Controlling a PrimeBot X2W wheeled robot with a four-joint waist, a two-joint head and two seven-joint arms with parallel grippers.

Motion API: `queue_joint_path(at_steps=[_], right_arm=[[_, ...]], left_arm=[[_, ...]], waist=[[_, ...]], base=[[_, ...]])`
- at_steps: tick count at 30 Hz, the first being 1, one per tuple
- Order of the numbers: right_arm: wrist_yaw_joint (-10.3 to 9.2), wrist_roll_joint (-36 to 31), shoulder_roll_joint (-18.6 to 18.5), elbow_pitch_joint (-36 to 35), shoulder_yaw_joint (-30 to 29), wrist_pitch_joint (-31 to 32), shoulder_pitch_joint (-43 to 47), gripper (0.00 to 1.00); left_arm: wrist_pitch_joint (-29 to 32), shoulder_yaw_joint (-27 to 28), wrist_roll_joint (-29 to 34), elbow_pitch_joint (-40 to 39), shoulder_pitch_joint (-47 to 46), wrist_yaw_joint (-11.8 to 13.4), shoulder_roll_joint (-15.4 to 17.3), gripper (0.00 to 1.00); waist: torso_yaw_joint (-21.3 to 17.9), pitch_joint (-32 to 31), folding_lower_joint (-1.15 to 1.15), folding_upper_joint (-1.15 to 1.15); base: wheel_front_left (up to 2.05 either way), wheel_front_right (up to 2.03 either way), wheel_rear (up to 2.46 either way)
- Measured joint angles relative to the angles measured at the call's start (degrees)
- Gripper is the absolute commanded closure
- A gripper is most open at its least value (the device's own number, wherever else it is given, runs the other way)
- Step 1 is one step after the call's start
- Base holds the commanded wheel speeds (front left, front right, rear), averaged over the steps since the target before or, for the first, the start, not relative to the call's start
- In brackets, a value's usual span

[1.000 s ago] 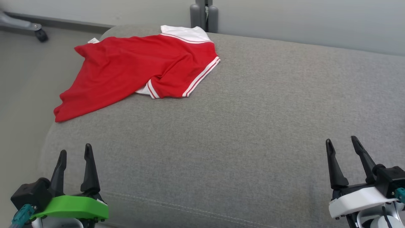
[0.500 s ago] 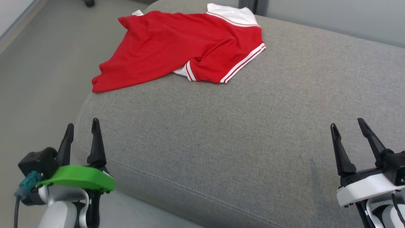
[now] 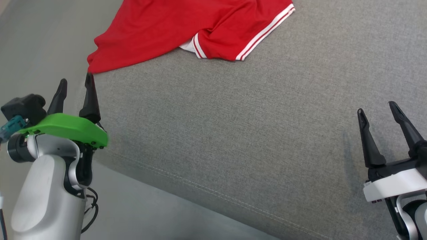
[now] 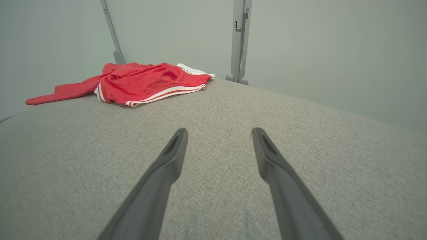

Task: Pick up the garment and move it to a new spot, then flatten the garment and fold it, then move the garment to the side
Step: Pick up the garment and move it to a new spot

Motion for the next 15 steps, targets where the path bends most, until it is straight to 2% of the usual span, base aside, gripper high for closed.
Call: queue_joint_path(at_steps=[5, 13, 15], right_arm=[[-0.01, -0.33, -0.55, -0.79, -0.97, 0.48, -0.45, 0.00], [-0.02, -0.33, -0.54, -1.18, -1.92, 1.42, -0.40, 0.00], [-0.02, -0.33, -0.49, -1.66, -1.93, 1.51, -0.40, 0.00]], left_arm=[[0.96, -0.96, -0.89, 4.38, -4.91, -2.37, -0.38, 0.00], [2.03, -3.04, -4.72, 10.83, -10.53, -8.62, -3.08, 0.00], [2.11, -3.02, -4.76, 12.23, -11.25, -9.06, -2.87, 0.00]], waist=[[-1.50, 2.78, 0.00, 0.00], [-4.34, 4.40, 0.00, 0.00], [-4.90, 4.47, 0.00, 0.00]], base=[[0.00, 0.00, 0.00], [0.00, 0.00, 0.00], [0.00, 0.00, 0.00]])
